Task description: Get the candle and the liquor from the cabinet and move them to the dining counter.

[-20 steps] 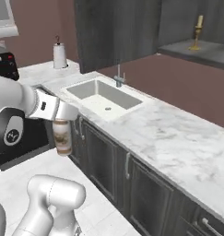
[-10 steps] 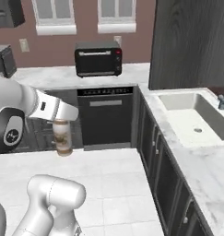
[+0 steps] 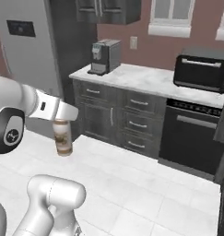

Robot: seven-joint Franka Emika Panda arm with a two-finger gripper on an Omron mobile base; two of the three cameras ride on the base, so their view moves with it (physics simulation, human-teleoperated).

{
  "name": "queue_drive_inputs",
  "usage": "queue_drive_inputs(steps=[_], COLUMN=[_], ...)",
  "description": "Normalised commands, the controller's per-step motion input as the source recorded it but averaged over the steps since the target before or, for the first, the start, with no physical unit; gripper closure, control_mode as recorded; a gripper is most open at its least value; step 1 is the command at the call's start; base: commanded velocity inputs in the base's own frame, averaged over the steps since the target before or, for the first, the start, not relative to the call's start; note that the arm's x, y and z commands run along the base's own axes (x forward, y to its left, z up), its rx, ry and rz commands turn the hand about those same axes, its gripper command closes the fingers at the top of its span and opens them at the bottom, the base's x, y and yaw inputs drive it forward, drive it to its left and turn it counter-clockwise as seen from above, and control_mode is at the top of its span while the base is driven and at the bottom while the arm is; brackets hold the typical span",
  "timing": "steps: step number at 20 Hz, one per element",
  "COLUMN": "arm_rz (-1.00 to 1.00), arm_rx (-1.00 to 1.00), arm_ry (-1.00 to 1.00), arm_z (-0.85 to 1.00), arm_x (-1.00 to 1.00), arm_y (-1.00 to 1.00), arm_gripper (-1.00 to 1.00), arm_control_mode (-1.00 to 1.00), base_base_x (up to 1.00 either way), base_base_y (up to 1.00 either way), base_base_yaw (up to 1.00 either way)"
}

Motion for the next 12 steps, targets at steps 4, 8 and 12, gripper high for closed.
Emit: queue_drive_inputs(steps=[4,8,12], arm_rz=[0.0,0.0,0.0], arm_rx=[0.0,0.0,0.0], arm_ry=[0.0,0.0,0.0], arm_z=[0.0,0.0,0.0], arm_x=[0.0,0.0,0.0], arm_y=[0.0,0.0,0.0], arm_gripper=[1.0,1.0,1.0], arm_control_mode=[1.0,1.0,1.0], base_base_x=[0.51,0.73,0.8], base_base_y=[0.0,0.0,0.0], base_base_yaw=[0.86,0.81,0.81])
